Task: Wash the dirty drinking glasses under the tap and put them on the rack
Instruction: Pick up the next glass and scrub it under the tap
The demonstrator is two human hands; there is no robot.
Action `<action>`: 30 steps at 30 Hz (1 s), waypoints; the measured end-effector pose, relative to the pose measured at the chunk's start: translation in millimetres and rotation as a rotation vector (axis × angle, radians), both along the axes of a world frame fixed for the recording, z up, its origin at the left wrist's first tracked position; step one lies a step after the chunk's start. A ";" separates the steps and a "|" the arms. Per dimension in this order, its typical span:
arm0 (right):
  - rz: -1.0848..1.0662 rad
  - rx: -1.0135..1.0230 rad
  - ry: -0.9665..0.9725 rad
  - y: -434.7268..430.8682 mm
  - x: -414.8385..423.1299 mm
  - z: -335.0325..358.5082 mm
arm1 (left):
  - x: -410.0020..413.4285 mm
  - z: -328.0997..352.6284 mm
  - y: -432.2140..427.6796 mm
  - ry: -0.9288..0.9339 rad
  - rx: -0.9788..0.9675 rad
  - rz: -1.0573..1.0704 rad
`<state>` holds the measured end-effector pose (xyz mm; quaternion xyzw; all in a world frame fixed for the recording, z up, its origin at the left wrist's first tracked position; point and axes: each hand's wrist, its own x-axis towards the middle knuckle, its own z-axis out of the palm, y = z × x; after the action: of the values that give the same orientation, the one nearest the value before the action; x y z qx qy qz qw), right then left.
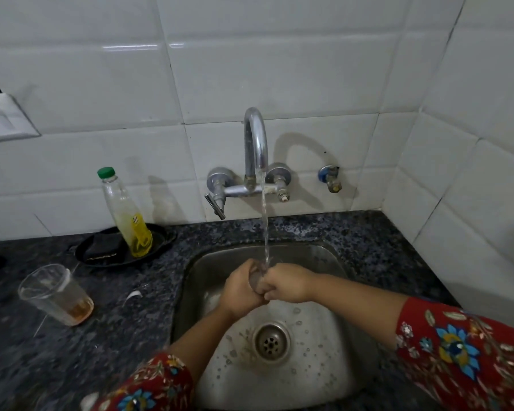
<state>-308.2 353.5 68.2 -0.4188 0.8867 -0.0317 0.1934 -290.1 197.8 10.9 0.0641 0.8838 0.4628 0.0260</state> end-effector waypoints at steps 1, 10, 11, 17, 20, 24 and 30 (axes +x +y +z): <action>0.037 0.025 0.040 1.7 1.0 6.4 | -2.4 1.5 -3.7 -0.034 0.015 -0.047; -0.083 -0.103 0.002 5.1 5.4 -13.2 | -2.5 17.6 -2.1 -0.043 -0.249 -0.069; -0.052 -0.140 -0.027 8.5 6.8 -10.4 | -3.3 18.9 -3.1 -0.049 -0.276 -0.106; 0.047 -0.113 0.169 13.7 8.7 -9.9 | -8.7 26.7 -17.4 -0.103 -0.232 -0.312; -0.233 -0.380 -0.180 3.7 14.5 -15.0 | -0.3 29.5 -14.0 -0.114 -0.276 -0.201; -0.587 -0.804 -0.678 -2.2 35.2 -29.7 | 11.1 41.2 -16.0 -0.047 -0.812 -0.210; -1.050 -1.126 -1.188 -14.3 67.7 -44.0 | 26.3 47.9 -24.1 -0.145 -1.288 -0.305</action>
<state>-240.5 339.3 24.2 0.0829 0.5737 -0.7397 0.3419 -263.8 173.7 58.8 0.1290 0.9607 -0.1636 0.1836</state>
